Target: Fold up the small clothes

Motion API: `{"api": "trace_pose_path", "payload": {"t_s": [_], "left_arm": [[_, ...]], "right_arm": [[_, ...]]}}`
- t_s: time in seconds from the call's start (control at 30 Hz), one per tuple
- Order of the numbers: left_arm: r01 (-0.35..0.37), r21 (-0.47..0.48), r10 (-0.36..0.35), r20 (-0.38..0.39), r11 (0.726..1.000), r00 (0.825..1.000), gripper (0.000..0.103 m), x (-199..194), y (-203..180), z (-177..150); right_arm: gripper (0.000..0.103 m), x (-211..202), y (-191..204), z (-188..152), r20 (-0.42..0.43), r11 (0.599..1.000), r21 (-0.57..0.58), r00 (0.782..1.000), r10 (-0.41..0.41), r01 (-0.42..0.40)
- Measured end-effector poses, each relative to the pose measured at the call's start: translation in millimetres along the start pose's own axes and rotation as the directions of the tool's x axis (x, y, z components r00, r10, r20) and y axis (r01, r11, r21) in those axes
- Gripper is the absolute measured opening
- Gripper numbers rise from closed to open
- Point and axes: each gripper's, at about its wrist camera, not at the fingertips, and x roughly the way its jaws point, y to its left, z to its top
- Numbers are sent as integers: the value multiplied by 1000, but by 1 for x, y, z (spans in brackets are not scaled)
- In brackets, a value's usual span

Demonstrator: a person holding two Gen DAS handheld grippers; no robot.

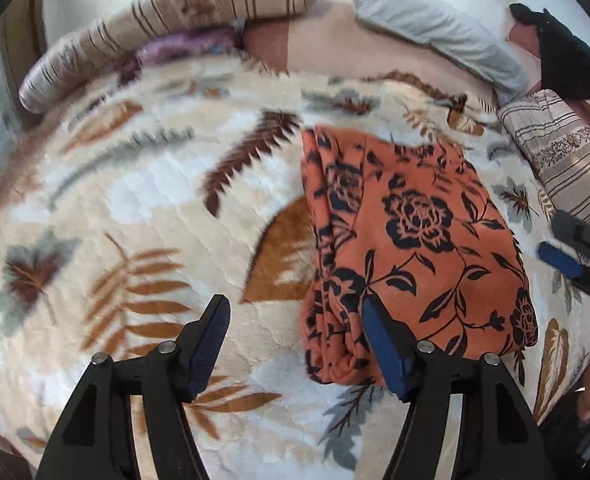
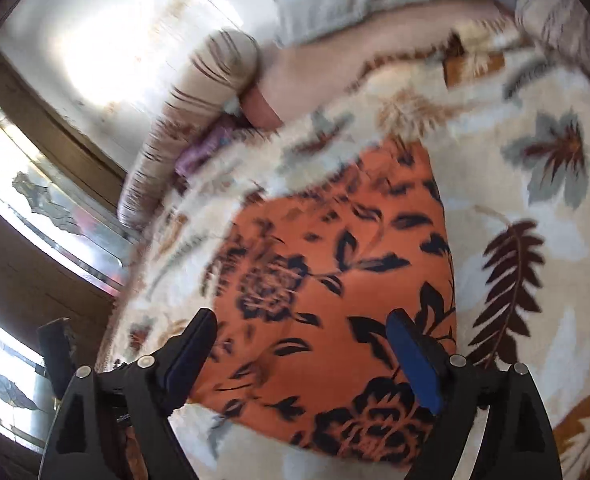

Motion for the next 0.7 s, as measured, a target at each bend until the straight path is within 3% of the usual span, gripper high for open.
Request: {"api": "trace_pose_path", "payload": {"t_s": [0.13, 0.27, 0.4, 0.53, 0.7], "left_arm": [[-1, -25, 2, 53, 1000, 999, 73, -33, 1, -7], [3, -25, -1, 107, 1000, 994, 82, -65, -8, -23], [10, -19, -7, 136, 1000, 991, 84, -88, -21, -35], [5, -16, -2, 177, 1000, 984, 86, -115, -30, -44], [-9, -18, 13, 230, 1000, 973, 99, -139, -42, -52]], "right_arm": [[89, -44, 21, -22, 74, 996, -71, 996, -56, 61], [89, -68, 32, -61, 54, 986, -103, 991, -126, 131], [89, -78, 36, -100, 21, 957, -161, 970, -240, 241], [89, -85, 37, -112, 11, 943, -172, 958, -287, 284], [103, -105, 45, -109, 66, 927, -195, 947, -313, 320]]}}
